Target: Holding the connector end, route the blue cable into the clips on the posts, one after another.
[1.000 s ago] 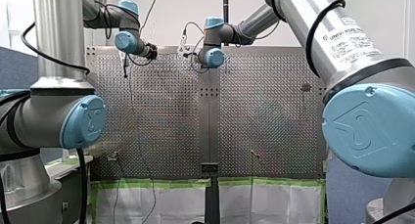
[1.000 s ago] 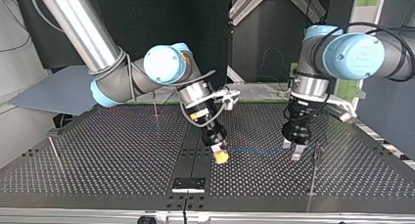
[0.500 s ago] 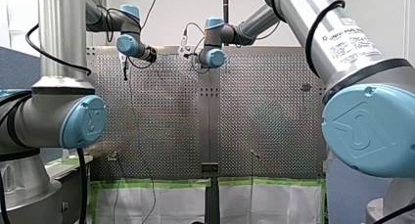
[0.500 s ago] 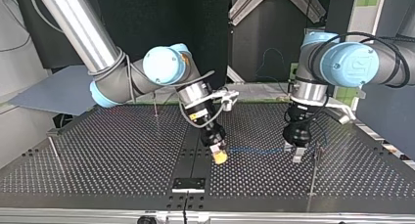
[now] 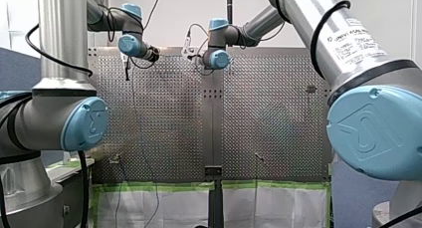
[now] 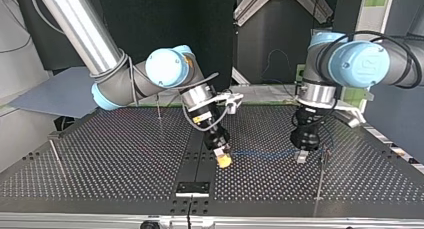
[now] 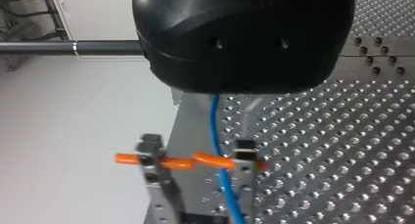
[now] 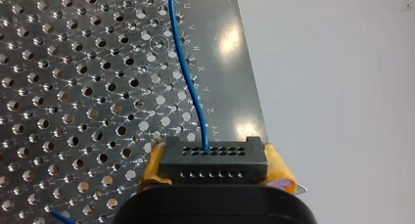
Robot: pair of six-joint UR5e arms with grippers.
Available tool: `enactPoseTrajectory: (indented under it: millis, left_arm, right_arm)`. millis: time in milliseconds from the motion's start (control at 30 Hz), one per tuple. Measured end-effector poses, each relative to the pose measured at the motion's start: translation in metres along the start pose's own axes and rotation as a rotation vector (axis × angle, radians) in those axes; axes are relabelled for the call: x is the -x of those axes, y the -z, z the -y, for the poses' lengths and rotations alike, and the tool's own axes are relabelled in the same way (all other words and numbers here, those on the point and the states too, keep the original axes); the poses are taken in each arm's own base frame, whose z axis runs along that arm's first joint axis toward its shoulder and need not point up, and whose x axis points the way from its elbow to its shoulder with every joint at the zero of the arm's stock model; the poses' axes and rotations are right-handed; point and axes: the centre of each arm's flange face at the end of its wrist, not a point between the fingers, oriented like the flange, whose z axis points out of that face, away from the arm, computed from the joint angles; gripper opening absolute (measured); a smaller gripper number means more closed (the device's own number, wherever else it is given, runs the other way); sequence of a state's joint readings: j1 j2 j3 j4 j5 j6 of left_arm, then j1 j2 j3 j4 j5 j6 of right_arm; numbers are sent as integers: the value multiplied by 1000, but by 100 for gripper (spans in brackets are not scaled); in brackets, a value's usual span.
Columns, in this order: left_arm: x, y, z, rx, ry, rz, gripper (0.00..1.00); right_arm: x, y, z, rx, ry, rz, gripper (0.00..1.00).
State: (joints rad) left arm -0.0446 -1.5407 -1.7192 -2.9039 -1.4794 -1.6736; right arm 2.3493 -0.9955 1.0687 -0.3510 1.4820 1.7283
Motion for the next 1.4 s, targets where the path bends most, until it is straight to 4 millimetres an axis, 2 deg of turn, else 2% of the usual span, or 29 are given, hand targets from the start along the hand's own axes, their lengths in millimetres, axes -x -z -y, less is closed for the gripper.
enactPoseTrajectory:
  millis: [967, 1400]
  left_arm:
    - [2, 0, 2, 5, 1, 13, 0]
    - [2, 1, 3, 18, 1, 12, 0]
  right_arm:
    - [4, 1, -1, 3, 4, 13, 0]
    - [11, 4, -4, 7, 4, 32, 0]
